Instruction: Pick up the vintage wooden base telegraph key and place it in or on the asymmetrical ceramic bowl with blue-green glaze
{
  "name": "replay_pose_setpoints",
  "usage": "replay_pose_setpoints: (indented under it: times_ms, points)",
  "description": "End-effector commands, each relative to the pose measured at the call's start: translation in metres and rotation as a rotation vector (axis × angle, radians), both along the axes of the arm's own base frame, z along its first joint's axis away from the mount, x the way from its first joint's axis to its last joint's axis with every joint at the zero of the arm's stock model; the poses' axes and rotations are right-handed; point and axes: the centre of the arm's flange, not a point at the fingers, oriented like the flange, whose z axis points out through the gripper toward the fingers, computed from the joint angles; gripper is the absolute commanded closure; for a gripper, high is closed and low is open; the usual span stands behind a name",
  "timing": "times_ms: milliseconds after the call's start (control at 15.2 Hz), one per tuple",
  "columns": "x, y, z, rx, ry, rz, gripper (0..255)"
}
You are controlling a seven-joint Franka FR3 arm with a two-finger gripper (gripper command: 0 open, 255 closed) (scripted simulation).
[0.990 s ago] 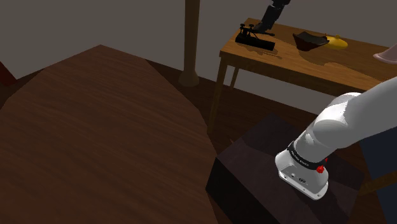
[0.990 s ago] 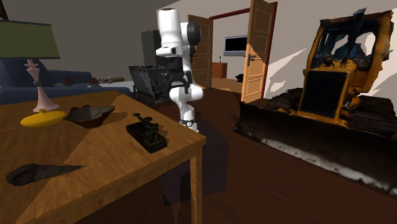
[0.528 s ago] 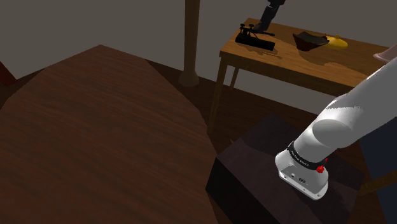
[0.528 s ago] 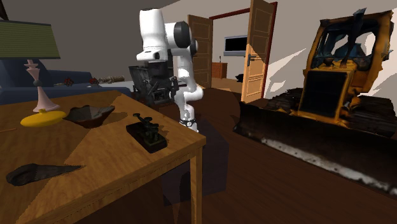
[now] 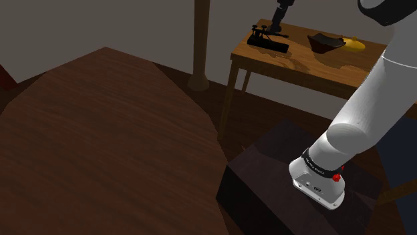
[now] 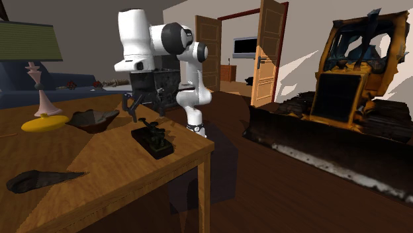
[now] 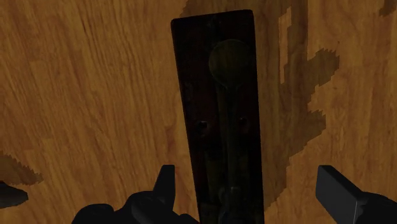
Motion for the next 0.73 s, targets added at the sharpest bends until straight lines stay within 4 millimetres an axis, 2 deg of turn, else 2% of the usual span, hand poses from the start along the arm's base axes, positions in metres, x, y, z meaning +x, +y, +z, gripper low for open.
replay_pose_setpoints:
  times_ms: [0, 396, 660]
  points:
    - [0.004, -0.003, -0.008, -0.001, 0.0, 0.005, 0]
    - [0.005, -0.002, -0.038, -0.001, 0.0, 0.005, 0]
    - [0.005, -0.002, -0.038, -0.001, 0.0, 0.005, 0]
